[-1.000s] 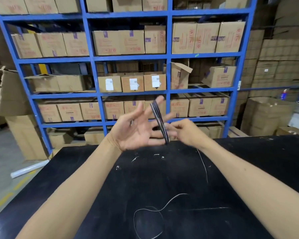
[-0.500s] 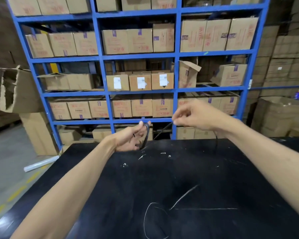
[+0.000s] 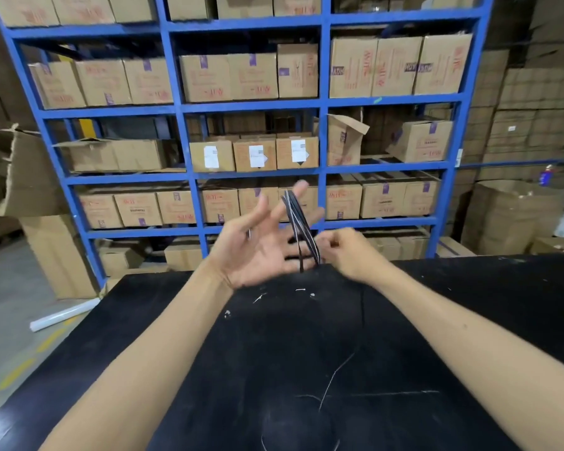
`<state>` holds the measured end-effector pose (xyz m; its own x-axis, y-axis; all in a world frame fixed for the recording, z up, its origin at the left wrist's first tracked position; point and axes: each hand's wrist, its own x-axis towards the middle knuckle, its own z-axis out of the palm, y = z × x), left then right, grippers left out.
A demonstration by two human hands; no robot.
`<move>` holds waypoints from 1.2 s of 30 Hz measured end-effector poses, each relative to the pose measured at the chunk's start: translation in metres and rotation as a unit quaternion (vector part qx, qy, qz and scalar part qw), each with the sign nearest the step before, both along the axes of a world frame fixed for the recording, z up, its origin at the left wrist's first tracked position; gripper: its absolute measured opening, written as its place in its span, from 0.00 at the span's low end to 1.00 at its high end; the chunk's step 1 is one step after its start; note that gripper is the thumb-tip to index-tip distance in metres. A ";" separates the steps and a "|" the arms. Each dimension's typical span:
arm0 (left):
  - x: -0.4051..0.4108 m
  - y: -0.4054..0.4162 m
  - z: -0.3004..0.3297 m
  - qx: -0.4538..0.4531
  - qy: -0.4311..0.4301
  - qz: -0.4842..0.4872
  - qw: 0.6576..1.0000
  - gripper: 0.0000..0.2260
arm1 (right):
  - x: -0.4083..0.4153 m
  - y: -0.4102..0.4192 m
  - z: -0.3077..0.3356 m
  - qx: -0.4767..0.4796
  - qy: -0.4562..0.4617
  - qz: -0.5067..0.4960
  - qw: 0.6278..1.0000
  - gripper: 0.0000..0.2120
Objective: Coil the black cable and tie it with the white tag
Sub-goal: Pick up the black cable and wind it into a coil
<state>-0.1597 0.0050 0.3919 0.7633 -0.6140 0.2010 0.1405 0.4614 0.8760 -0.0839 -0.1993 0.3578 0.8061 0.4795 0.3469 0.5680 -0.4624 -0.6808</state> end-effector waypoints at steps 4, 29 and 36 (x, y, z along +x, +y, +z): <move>0.025 0.025 0.014 -0.068 -0.003 0.207 0.976 0.23 | -0.028 0.001 -0.027 -0.029 0.049 0.036 0.998 0.12; 0.019 -0.006 0.006 0.020 0.000 0.052 0.998 0.24 | 0.009 -0.007 0.006 0.031 0.059 0.010 0.998 0.09; 0.048 0.034 0.019 -0.046 0.003 0.279 0.959 0.23 | -0.028 -0.011 -0.019 -0.045 0.061 0.051 0.996 0.13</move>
<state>-0.1113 0.0388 0.4107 0.9694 -0.0901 0.2285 -0.1449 0.5414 0.8282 -0.1118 -0.2106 0.3387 0.7847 0.5866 0.2005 0.5309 -0.4691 -0.7058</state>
